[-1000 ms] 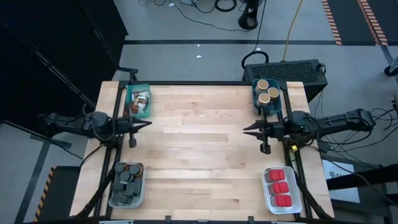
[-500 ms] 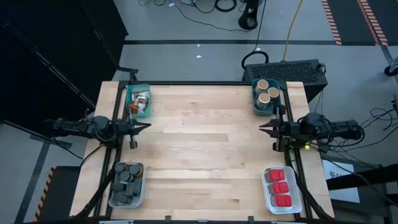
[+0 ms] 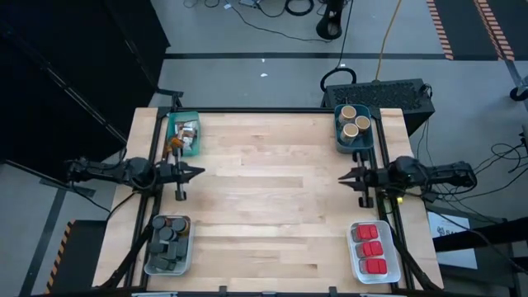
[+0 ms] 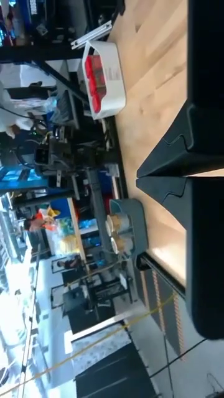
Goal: Sort spices by type
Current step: Return to Home Position
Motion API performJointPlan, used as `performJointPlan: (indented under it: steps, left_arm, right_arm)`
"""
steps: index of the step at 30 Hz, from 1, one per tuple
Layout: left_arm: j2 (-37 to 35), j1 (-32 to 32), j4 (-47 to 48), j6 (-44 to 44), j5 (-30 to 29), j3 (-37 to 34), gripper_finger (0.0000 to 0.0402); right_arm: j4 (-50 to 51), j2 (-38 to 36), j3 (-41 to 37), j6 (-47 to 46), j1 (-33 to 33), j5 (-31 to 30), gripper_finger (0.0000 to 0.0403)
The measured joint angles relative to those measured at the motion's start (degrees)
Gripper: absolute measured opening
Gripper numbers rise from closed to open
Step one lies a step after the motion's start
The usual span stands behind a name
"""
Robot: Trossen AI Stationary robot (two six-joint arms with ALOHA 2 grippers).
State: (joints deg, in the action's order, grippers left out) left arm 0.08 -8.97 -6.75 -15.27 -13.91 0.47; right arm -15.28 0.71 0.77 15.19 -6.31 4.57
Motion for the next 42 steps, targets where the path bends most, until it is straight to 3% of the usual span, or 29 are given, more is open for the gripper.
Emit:
performJointPlan:
  steps: [7, 14, 42]
  left_arm:
    - [0.3, 0.0, 4.0, 4.6, 0.6, 0.1, 0.0]
    - [0.4, 0.0, 3.5, 6.0, 0.8, 0.1, 0.001]
    - [0.4, 0.0, 3.4, 5.9, 0.7, 0.1, 0.0018]
  right_arm:
    - [7.4, 0.0, 0.0, -1.6, 0.0, 2.7, 0.0017]
    - [5.2, 0.0, 0.0, -0.1, 0.1, -0.3, 0.0017]
    - [5.5, 0.0, 0.0, -1.7, 0.1, -0.2, 0.0018]
